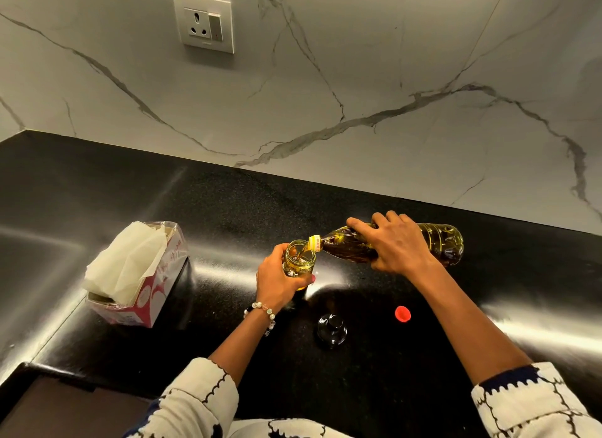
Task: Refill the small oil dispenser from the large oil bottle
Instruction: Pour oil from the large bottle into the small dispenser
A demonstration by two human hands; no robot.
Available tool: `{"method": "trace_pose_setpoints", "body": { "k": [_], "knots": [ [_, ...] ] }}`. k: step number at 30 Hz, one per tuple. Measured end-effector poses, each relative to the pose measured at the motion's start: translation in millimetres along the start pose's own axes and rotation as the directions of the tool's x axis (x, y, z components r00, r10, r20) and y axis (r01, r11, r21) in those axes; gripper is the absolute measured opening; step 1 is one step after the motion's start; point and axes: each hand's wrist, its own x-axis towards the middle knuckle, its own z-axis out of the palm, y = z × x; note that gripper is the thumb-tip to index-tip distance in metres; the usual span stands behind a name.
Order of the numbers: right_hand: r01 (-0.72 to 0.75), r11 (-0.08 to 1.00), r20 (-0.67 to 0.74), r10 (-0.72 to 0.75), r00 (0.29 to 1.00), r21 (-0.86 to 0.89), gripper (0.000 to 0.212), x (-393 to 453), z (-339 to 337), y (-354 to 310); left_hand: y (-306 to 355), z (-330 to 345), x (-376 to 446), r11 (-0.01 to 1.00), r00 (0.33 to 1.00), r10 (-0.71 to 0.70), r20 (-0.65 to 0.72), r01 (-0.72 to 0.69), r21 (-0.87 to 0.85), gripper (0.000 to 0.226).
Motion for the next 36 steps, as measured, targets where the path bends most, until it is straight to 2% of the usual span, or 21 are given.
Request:
{"method": "trace_pose_setpoints", "body": {
  "k": [36],
  "knots": [
    [0.004,1.000,-0.010,-0.004,1.000,0.005,0.095,-2.0,-7.2,3.8,3.5,-1.4,-1.9,1.000,1.000,-0.019,0.002,0.019,0.000,0.070]
  ]
}}
